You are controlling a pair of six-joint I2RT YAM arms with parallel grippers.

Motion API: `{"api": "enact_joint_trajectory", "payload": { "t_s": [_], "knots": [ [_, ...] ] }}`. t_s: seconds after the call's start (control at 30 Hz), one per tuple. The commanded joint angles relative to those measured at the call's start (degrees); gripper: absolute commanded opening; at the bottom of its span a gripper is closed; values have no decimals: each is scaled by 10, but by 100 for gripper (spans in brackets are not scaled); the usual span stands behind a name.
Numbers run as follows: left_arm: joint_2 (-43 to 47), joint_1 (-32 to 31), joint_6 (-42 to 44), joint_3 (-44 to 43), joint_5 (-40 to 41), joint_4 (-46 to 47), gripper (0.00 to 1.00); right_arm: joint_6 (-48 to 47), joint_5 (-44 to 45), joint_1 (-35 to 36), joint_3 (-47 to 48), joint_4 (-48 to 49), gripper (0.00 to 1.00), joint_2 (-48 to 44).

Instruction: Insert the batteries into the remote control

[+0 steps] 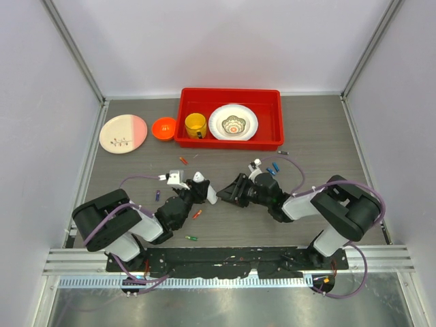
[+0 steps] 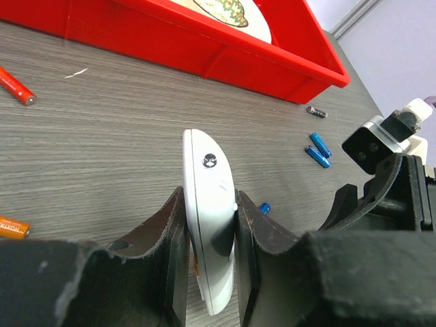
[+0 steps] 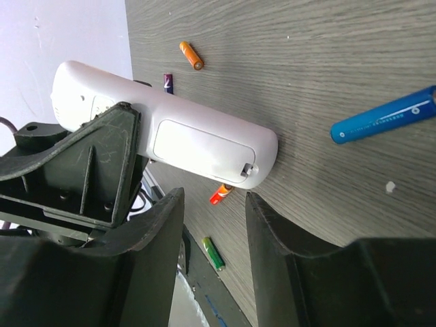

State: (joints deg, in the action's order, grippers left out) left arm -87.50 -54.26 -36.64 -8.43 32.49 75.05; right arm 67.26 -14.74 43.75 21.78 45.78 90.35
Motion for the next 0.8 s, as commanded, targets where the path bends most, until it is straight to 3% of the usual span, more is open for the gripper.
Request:
{"api": "enact_joint_trajectory", "payload": {
  "t_s": [0.0,0.77],
  "knots": [
    [-9,-1,2,5,21,135,0,12,-12,0,24,50,46,19],
    [-10,-1,-9,8,21,135,0,35,-15,2,27,81,43,65]
  ]
}}
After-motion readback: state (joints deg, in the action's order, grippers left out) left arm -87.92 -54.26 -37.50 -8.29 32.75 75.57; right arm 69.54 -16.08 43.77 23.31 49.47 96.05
